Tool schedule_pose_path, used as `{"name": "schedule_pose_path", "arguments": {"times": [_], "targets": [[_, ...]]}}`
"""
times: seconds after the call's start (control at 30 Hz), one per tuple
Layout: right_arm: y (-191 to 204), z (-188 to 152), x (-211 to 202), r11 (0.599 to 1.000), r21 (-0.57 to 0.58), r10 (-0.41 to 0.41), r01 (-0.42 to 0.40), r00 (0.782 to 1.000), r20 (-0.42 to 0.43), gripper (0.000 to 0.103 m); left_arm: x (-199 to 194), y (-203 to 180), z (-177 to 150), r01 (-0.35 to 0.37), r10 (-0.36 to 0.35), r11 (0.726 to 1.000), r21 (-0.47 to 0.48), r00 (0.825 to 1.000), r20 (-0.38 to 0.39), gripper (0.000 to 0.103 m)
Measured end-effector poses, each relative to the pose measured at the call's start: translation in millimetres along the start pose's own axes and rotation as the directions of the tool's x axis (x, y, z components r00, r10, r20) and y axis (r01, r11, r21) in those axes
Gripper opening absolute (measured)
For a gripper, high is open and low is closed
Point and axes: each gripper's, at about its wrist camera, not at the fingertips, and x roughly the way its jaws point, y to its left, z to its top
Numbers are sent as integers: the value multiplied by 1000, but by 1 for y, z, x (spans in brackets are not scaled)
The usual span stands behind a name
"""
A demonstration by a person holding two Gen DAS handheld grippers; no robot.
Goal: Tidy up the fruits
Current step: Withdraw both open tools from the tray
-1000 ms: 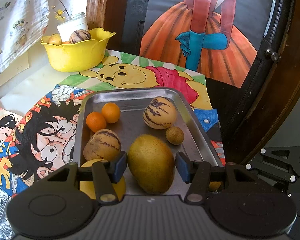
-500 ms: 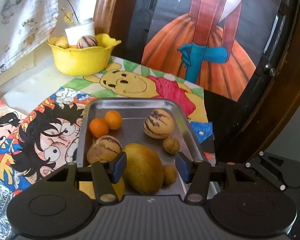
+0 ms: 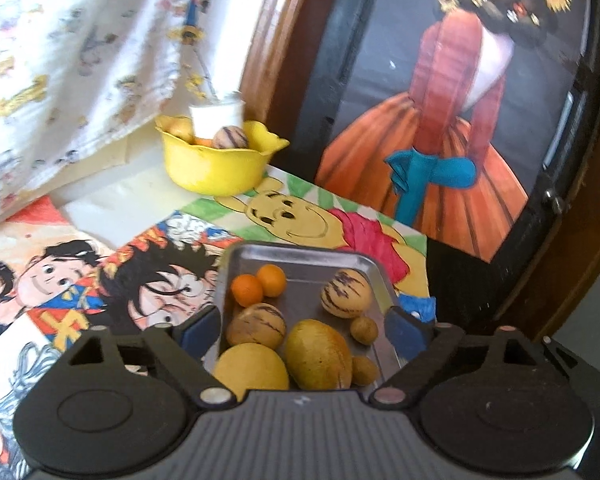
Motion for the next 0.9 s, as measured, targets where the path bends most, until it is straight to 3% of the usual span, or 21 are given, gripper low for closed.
{"name": "schedule_pose_path", "arguments": {"times": [0.1, 0.3, 0.9], "targets": [[2, 3, -3, 1000, 25, 3, -3, 1000, 12, 98, -10, 7, -1, -6, 7, 1000, -31, 1000, 22, 98], [4, 7, -8, 996, 93, -8, 5, 999, 31, 102, -26, 15, -4, -57, 60, 997, -44, 996, 61, 102], [19, 13, -19, 985, 171, -42, 30, 997, 71, 102, -46, 31, -26, -153, 161, 985, -79, 981, 106, 103]]}}
